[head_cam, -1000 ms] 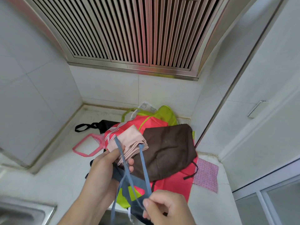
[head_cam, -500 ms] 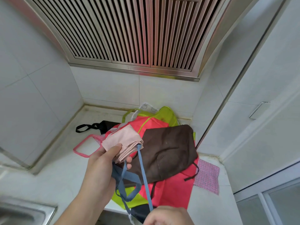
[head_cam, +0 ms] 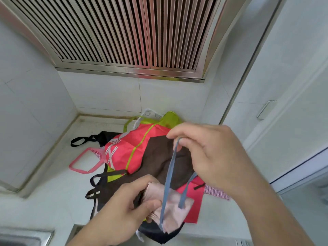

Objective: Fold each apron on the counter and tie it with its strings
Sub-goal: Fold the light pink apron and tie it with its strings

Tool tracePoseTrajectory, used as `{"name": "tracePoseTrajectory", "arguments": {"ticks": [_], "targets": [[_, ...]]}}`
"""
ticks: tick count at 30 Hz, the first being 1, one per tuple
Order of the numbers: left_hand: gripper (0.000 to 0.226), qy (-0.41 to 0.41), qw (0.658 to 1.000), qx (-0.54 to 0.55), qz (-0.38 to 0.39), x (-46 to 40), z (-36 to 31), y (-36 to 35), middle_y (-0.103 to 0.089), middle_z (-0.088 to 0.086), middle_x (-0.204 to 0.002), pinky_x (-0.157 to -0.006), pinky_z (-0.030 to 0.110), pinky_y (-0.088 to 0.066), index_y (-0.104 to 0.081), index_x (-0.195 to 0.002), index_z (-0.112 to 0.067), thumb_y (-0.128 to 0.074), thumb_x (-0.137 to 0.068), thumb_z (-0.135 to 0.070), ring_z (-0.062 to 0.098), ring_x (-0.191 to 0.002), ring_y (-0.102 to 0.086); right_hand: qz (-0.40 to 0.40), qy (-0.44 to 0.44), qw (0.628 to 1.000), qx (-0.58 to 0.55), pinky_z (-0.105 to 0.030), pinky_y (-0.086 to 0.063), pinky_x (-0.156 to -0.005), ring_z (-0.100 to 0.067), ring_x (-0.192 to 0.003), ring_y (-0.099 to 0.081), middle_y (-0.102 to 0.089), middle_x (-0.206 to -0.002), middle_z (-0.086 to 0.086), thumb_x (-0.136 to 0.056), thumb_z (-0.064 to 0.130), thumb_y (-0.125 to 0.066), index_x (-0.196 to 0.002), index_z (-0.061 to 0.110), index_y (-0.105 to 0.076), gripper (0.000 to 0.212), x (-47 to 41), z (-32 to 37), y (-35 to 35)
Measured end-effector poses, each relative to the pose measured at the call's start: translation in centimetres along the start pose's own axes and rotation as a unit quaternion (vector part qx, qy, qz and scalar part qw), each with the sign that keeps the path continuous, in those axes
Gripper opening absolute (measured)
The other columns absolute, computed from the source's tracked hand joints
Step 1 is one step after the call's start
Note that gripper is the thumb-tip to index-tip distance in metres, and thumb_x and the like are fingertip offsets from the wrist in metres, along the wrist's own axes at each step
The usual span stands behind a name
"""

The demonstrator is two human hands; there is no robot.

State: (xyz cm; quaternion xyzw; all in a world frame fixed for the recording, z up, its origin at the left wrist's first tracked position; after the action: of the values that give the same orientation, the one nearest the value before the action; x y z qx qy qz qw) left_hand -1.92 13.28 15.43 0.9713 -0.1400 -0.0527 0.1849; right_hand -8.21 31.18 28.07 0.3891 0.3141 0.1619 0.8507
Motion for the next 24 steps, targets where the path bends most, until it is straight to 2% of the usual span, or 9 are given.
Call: {"name": "tracePoseTrajectory", "arguments": {"ticks": [2, 5, 7, 10, 14, 16, 18, 20, 24], "targets": [[0.013, 0.004, 0.992, 0.12, -0.036, 0.2, -1.0, 0.4, -0.064, 0.0, -0.076, -0.057, 0.025, -0.048, -0.072, -0.1, -0.019, -0.075, -0.092, -0.009, 0.015, -0.062, -0.059, -0.036, -0.088, 0.993, -0.075, -0.015, -0.04, -0.064, 0.001, -0.067, -0.06, -0.074, -0.079, 0.016, -0.097, 0.007, -0.06, -0.094, 0.027, -0.078, 0.027, -0.9, -3.5, -1.1], [0.016, -0.002, 0.958, 0.249, -0.145, 0.0, -1.9, 1.5, -0.062, 0.019, -0.065, -0.045, 0.028, -0.043, -0.073, -0.102, -0.012, -0.077, -0.088, -0.006, 0.028, -0.048, -0.056, 0.006, -0.198, 0.965, -0.17, -0.027, -0.047, -0.067, -0.003, -0.066, -0.063, -0.074, -0.071, 0.006, -0.095, -0.002, -0.06, -0.081, 0.021, -0.075, 0.03, -0.1, -7.1, -6.3], [0.016, 0.006, 0.934, 0.276, -0.225, -0.4, -1.6, 2.6, -0.059, 0.028, -0.065, -0.045, 0.029, -0.041, -0.071, -0.105, -0.008, -0.071, -0.09, -0.007, 0.031, -0.049, -0.053, 0.05, -0.222, 0.954, -0.197, -0.025, -0.045, -0.065, 0.0, -0.063, -0.062, -0.071, -0.067, 0.001, -0.095, -0.001, -0.059, -0.073, 0.016, -0.071, 0.03, 2.3, -6.6, -9.8], [0.007, 0.046, 0.93, 0.221, -0.292, -0.5, -0.1, 3.7, -0.064, 0.026, -0.069, -0.046, 0.032, -0.042, -0.069, -0.103, -0.006, -0.065, -0.097, -0.004, 0.034, -0.049, -0.054, 0.091, -0.189, 0.958, -0.197, -0.033, -0.049, -0.063, -0.007, -0.057, -0.057, -0.065, -0.062, 0.003, -0.098, 0.017, -0.057, -0.072, 0.026, -0.062, 0.028, 5.2, -3.9, -13.1], [0.005, 0.109, 0.926, 0.151, -0.329, -0.2, 2.1, 3.5, -0.07, 0.02, -0.072, -0.048, 0.037, -0.053, -0.068, -0.102, -0.012, -0.067, -0.099, -0.008, 0.035, -0.05, -0.063, 0.138, -0.082, 0.983, -0.084, -0.045, -0.047, -0.063, -0.021, -0.07, -0.057, -0.058, -0.074, 0.006, -0.092, 0.042, -0.043, -0.079, 0.042, -0.04, 0.013, 6.3, -1.1, -13.4], [0.006, 0.118, 0.94, 0.076, -0.312, -0.3, 2.8, 3.1, -0.071, 0.008, -0.075, -0.062, 0.049, -0.061, -0.066, -0.099, -0.02, -0.071, -0.096, -0.02, 0.034, -0.065, -0.069, 0.121, -0.031, 0.992, -0.015, -0.041, -0.045, -0.054, -0.023, -0.065, -0.056, -0.058, -0.072, 0.004, -0.089, 0.04, -0.046, -0.081, 0.035, -0.038, 0.013, 5.8, -0.6, -12.0], [0.015, 0.115, 0.963, -0.025, -0.243, -0.7, 2.9, 2.4, -0.061, 0.007, -0.067, -0.058, 0.043, -0.058, -0.058, -0.092, -0.02, -0.069, -0.09, -0.03, 0.031, -0.061, -0.064, 0.078, 0.011, 0.996, 0.04, -0.036, -0.044, -0.046, -0.02, -0.059, -0.056, -0.059, -0.068, 0.008, -0.087, 0.034, -0.052, -0.079, 0.028, -0.05, 0.01, 4.9, -0.1, -10.0], [0.015, 0.116, 0.978, -0.075, -0.158, -1.0, 2.4, 1.2, -0.057, 0.01, -0.063, -0.052, 0.038, -0.053, -0.052, -0.091, -0.022, -0.067, -0.092, -0.024, 0.03, -0.057, -0.061, 0.042, 0.021, 0.998, 0.05, -0.036, -0.047, -0.049, -0.018, -0.063, -0.057, -0.06, -0.07, 0.009, -0.089, 0.03, -0.052, -0.08, 0.028, -0.058, 0.011, 3.9, -0.3, -8.0], [0.019, 0.123, 0.991, 0.042, -0.046, -1.4, 0.7, -0.8, -0.074, 0.008, -0.085, -0.064, 0.041, -0.059, -0.067, -0.107, -0.027, -0.066, -0.098, -0.011, 0.031, -0.073, -0.072, -0.008, 0.01, 0.999, 0.035, -0.036, -0.048, -0.059, -0.011, -0.068, -0.055, -0.056, -0.069, 0.013, -0.091, 0.022, -0.053, -0.081, 0.026, -0.062, 0.015, 1.5, -2.1, -5.6]]}}
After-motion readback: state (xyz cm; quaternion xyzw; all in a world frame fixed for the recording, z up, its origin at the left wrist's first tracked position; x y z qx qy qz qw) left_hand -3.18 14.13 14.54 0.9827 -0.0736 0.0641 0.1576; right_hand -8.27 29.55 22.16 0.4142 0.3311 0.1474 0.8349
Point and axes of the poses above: each hand's wrist, its own x-axis away from the middle knuckle, its own y-axis out of the back of the hand, z = x × y, the point moved 5 cm from there along -x, towards the middle knuckle
